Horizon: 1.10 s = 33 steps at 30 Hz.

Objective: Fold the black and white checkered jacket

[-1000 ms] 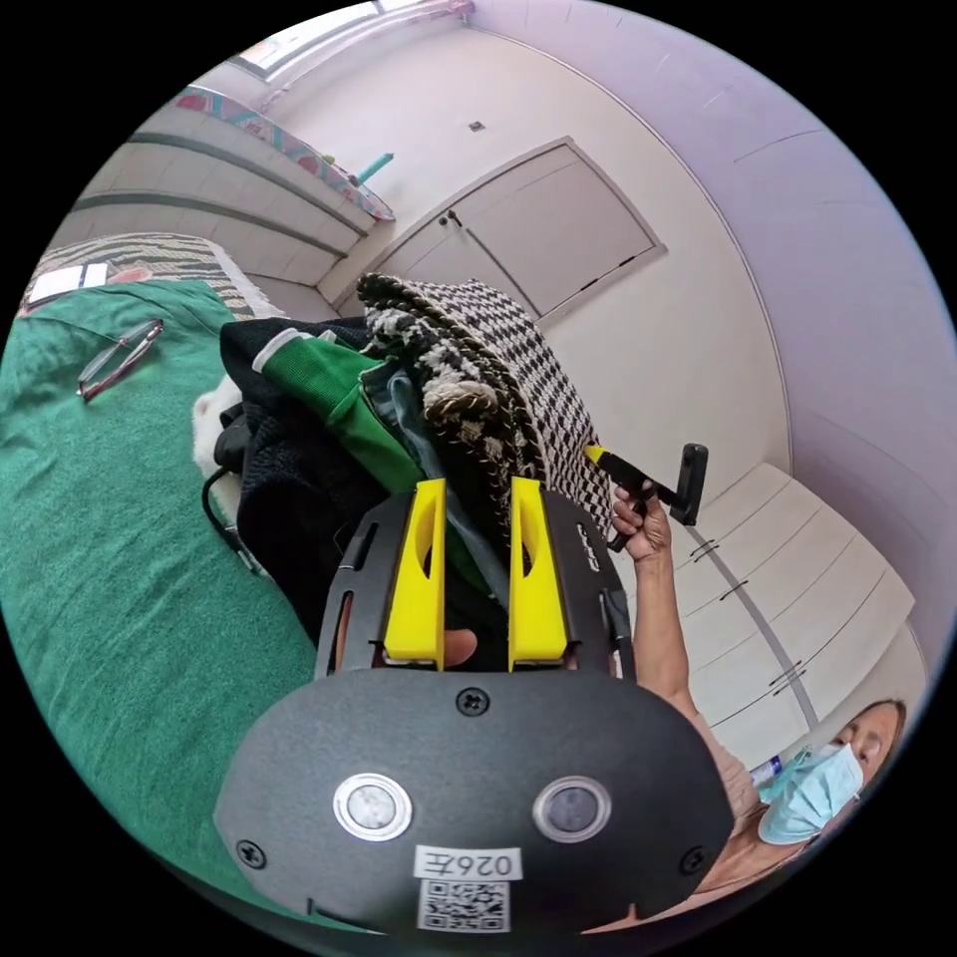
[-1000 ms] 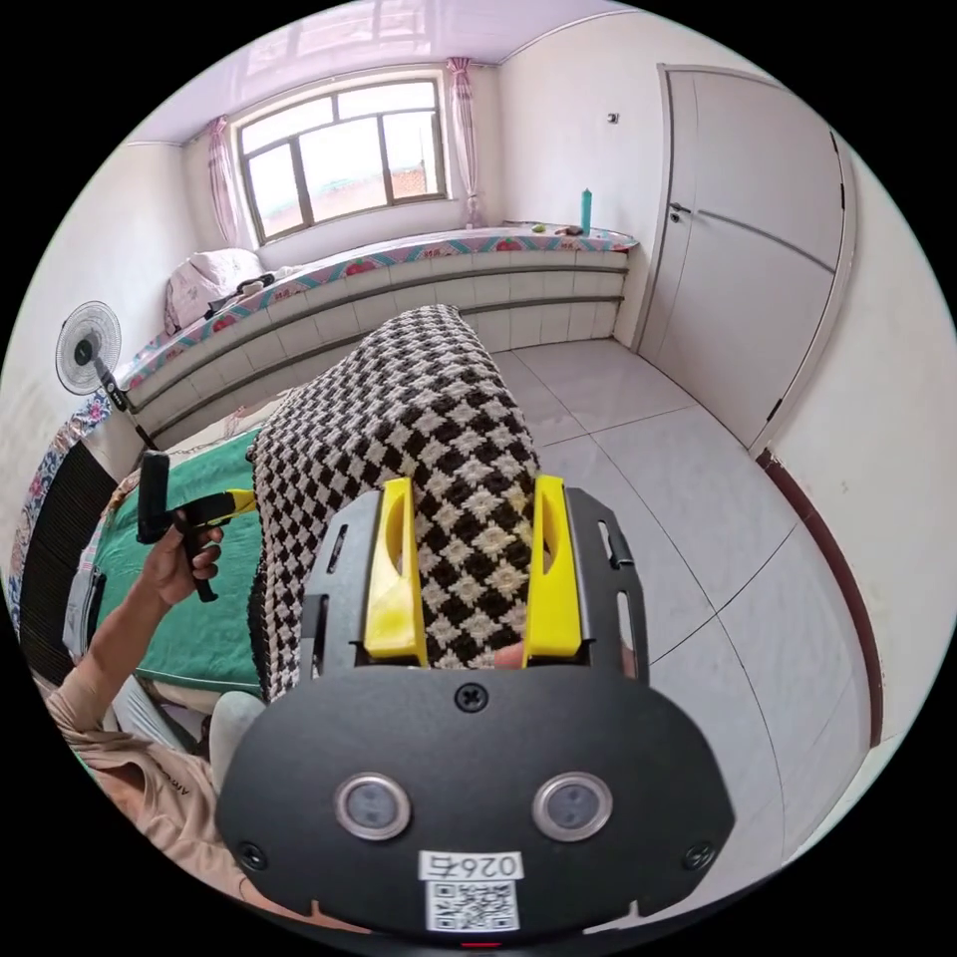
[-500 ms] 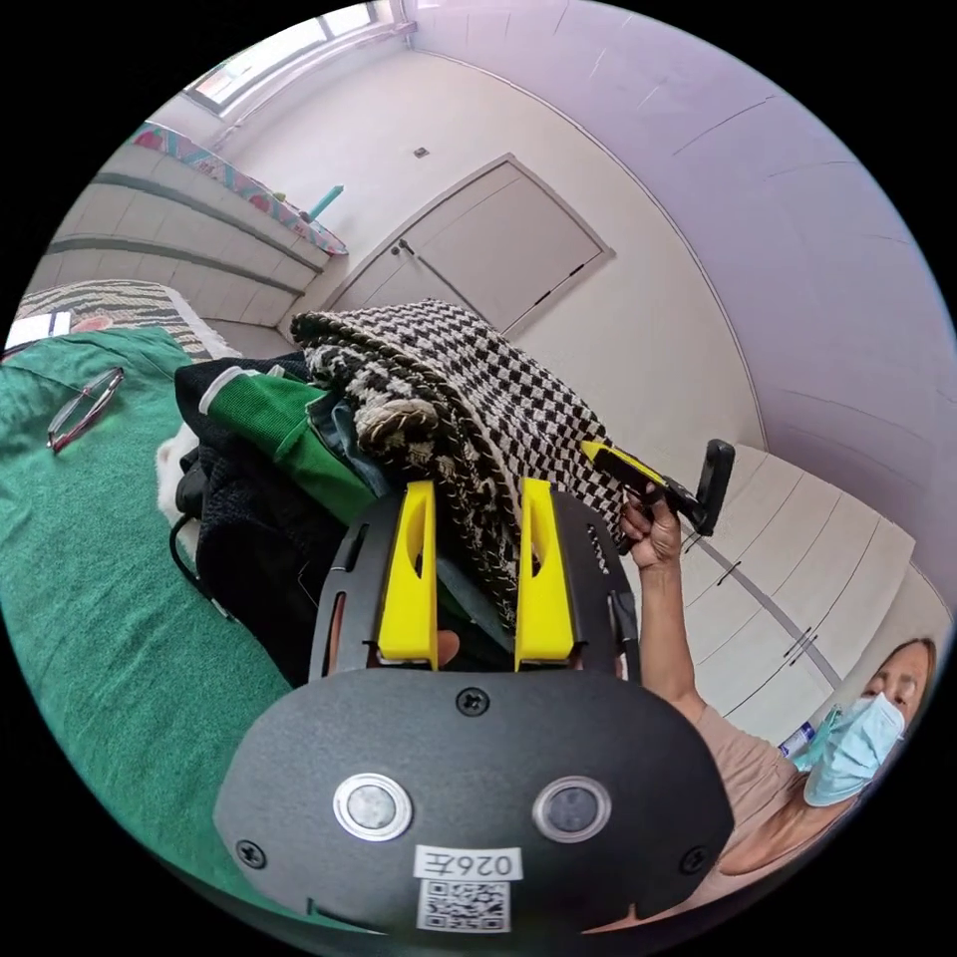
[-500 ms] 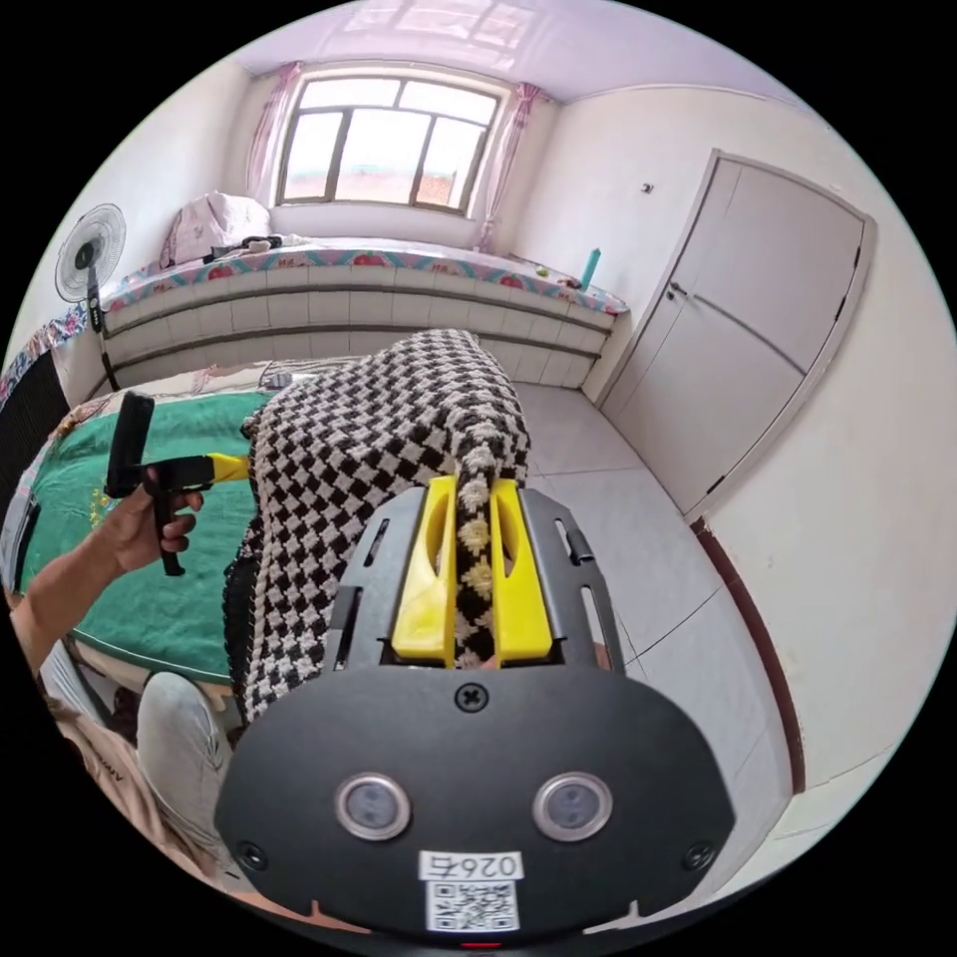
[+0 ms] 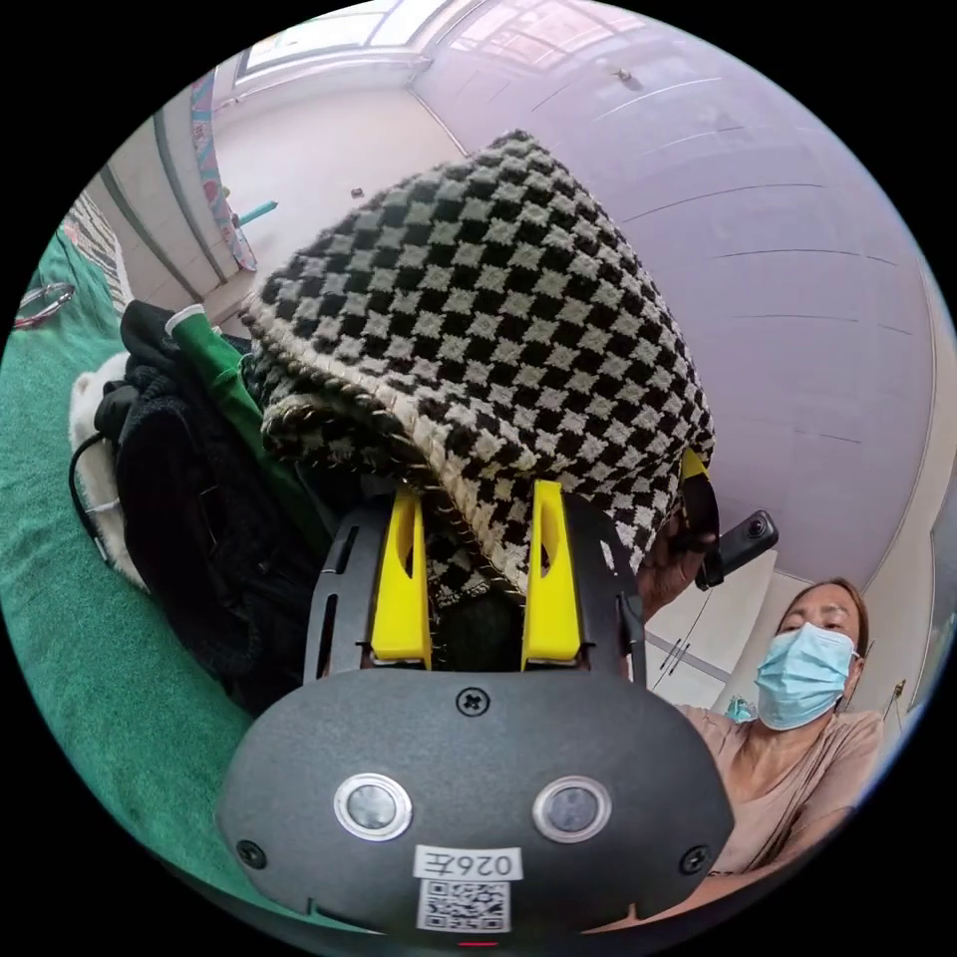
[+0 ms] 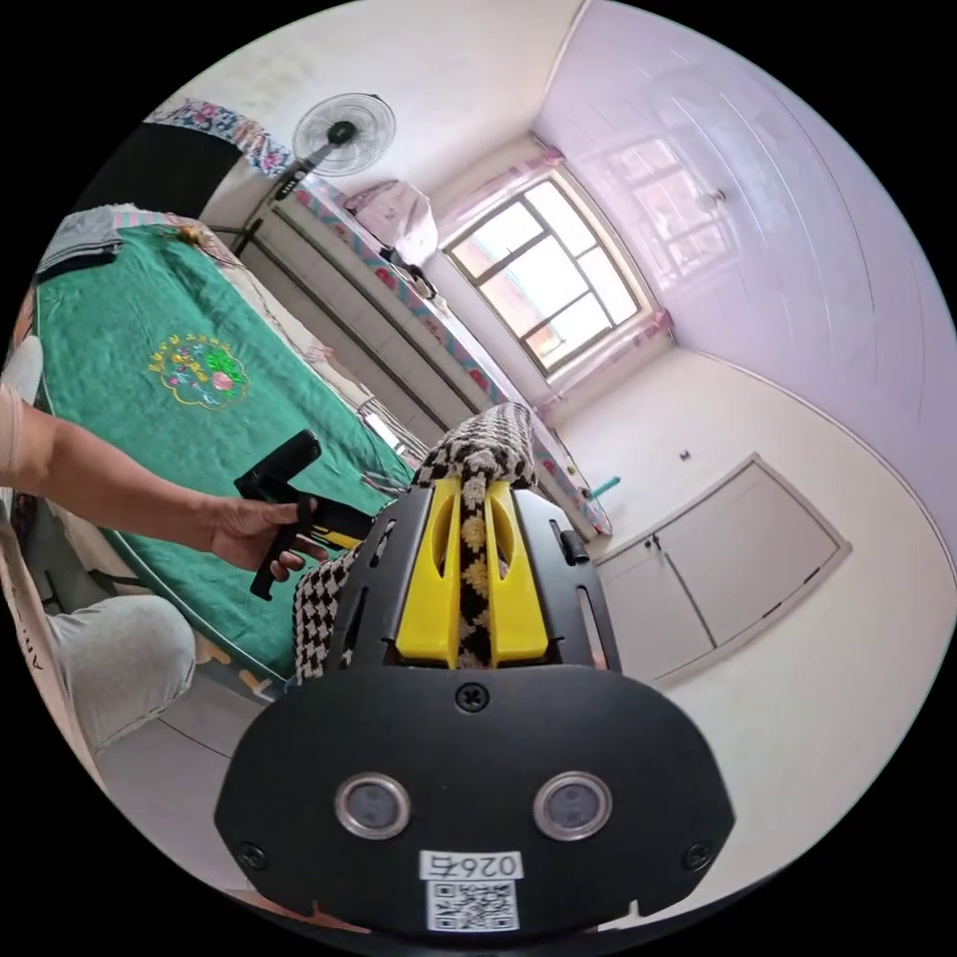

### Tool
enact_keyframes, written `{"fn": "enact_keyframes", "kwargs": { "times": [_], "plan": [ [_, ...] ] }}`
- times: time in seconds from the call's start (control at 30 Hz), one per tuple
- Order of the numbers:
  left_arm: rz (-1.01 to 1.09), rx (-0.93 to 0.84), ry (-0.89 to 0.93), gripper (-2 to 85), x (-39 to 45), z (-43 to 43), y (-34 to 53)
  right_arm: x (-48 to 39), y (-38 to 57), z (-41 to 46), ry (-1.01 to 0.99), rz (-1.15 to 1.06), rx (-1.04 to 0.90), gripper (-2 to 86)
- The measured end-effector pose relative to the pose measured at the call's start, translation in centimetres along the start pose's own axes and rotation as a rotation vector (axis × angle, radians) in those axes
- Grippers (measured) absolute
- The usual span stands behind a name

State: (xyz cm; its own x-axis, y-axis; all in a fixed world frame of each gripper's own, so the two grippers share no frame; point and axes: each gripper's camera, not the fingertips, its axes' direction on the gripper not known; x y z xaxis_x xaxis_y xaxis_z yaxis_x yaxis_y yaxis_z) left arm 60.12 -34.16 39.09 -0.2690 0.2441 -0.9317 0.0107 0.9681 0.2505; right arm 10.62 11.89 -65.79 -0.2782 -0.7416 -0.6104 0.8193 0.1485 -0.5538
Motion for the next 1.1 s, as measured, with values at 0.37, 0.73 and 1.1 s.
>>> {"fn": "enact_keyframes", "kwargs": {
  "times": [0.37,0.73,1.1],
  "plan": [
    [0.241,0.14,-0.182,8.8,21.7,-24.3,4.2,-9.4,-13.2,-9.8,-0.221,-0.169,0.254,-0.6],
    [0.368,0.513,-0.985,9.8,47.0,-48.8,16.2,-20.1,-23.9,-9.5,-0.791,-0.11,0.562,-0.7],
    [0.289,0.443,-1.592,8.0,50.9,-49.3,16.7,-27.6,-26.0,1.7,-1.182,0.048,0.494,-0.8]
  ]
}}
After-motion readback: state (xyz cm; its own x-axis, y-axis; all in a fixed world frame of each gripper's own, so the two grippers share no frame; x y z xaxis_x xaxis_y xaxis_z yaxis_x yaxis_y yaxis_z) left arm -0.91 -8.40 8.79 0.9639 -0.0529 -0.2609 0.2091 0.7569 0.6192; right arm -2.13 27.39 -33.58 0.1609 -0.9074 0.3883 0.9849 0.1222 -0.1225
